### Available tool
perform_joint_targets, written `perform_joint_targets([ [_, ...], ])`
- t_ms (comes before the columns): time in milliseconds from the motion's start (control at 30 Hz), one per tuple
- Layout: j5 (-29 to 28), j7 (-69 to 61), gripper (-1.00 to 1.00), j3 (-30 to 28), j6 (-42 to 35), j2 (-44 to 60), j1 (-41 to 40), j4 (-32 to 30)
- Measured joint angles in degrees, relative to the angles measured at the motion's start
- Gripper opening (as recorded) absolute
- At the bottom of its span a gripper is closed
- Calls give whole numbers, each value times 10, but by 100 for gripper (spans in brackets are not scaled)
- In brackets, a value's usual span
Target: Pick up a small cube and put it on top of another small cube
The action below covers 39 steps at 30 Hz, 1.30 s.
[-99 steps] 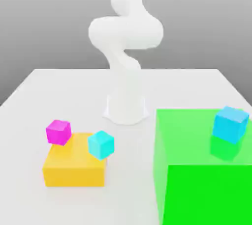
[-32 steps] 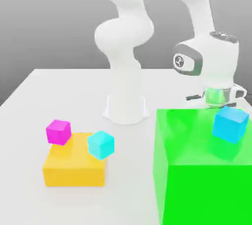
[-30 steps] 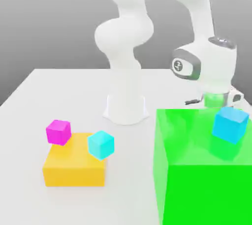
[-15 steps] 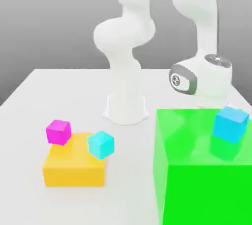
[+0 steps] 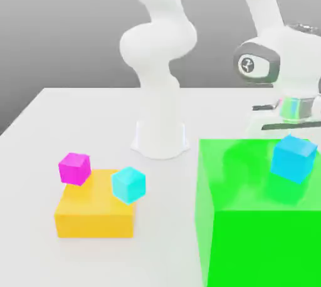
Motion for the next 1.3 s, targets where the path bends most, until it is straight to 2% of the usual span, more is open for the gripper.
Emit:
perform_joint_targets([
  [167, -42, 143, -100, 38, -66, -29, -6, 49],
  [300, -133, 237, -100, 54, -159, -62, -43, 97],
  [400, -197, 256, -100, 42, -222, -91, -86, 118],
  [533, -247, 190, -100, -20, -265, -134, -154, 109],
  [1300, -345, -329, -100, -447, -261, -322, -398, -54],
])
